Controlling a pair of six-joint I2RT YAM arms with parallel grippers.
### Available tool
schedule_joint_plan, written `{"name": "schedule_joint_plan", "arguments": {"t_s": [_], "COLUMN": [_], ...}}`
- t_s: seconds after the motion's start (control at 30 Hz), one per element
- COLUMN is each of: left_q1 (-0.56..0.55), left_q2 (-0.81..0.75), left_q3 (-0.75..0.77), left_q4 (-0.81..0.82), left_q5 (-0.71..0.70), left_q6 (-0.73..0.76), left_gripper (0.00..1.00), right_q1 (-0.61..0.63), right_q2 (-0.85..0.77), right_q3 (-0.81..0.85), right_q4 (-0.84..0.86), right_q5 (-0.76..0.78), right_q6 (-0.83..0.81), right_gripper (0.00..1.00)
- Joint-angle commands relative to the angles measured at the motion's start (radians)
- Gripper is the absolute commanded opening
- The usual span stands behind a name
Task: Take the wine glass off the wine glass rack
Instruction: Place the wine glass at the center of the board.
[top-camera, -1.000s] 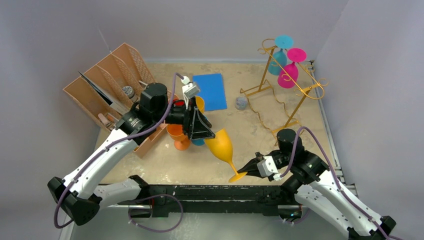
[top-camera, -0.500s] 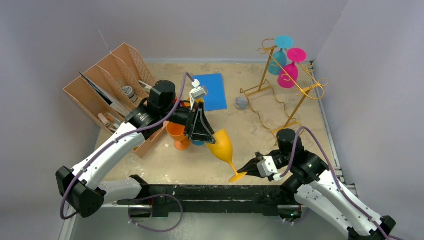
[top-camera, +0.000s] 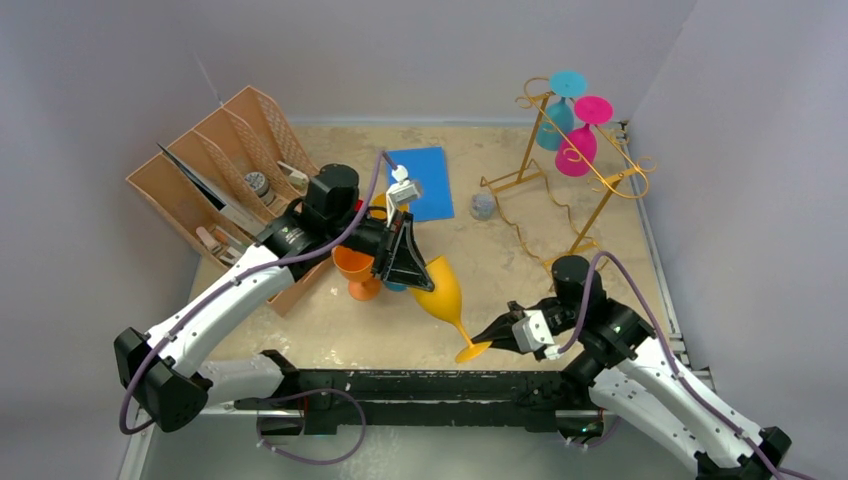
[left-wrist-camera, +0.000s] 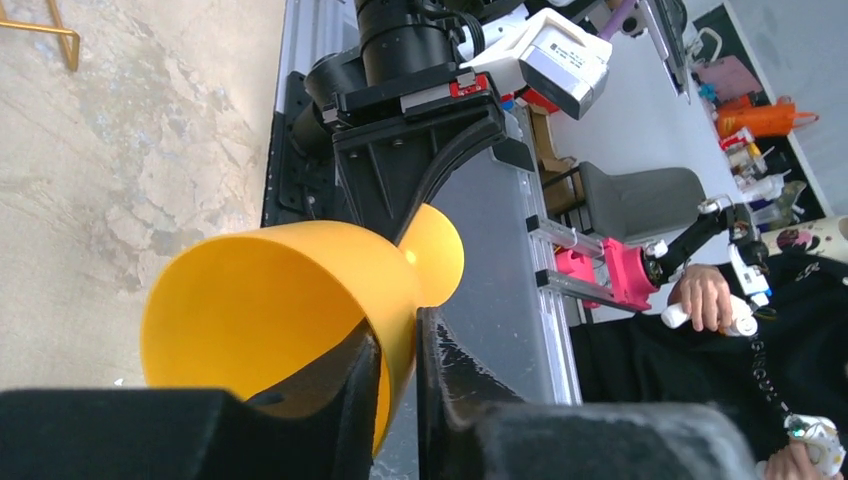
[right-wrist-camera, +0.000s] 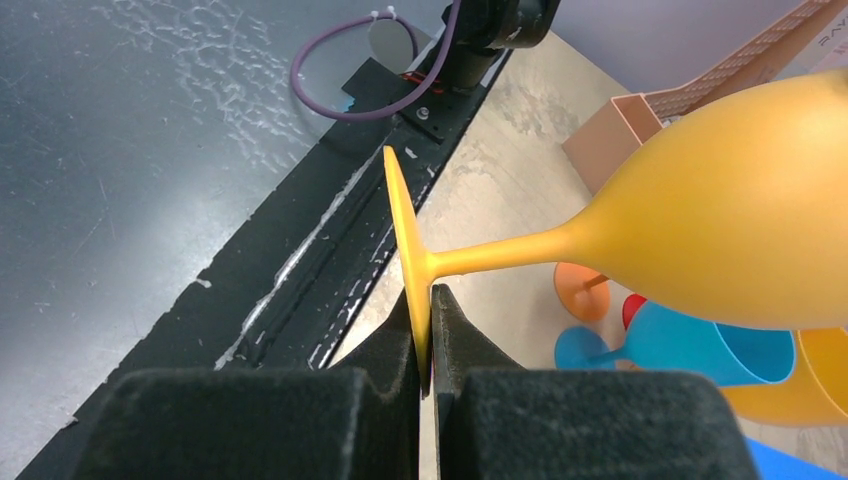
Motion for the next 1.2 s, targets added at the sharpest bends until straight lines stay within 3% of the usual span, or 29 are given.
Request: {"name": "schedule_joint_plan", "arguments": {"t_s": [0.0,0.07,0.27,0.53,0.8,1.17], "left_q1": [-0.024,-0.023,-0.024,-0.024,-0.023,-0.039], "left_q2": [0.016,0.019,0.021,0.007,-0.025,-0.061], "left_q3": [0.016,0.021,0.018,0.010,0.012,0.018], "left_q4": [-0.003,-0.014,-0.026,-0.037,-0.069,-0.305], "left_q5": [0.022,0.008,-0.018,-0.011,-0.061,-0.339], "left_q6": [0.045,0.057,0.075,0.086,0.099,0.163], "left_gripper": [0.09,0.00,0.00,0.00,0.00,0.00], "right_q1": [0.003,0.003,0.003,0.003,0.003,0.003], "right_q2": [0.004,0.004,0.009,-0.011,-0.056,-0.162], "right_q3": [0.002,-0.002,-0.011,-0.020,0.016,-0.013], "right_q4": [0.056,0.059,0.067,0.081,0.038,0.157], "right_q5": [0.024,0.030,0.053,0.019,-0.005,0.123], "right_q6": [0.009,0.009,0.009,0.041,0.119,0.352], "right_gripper": [0.00,0.00,0.03,0.37,0.51,0.58]}}
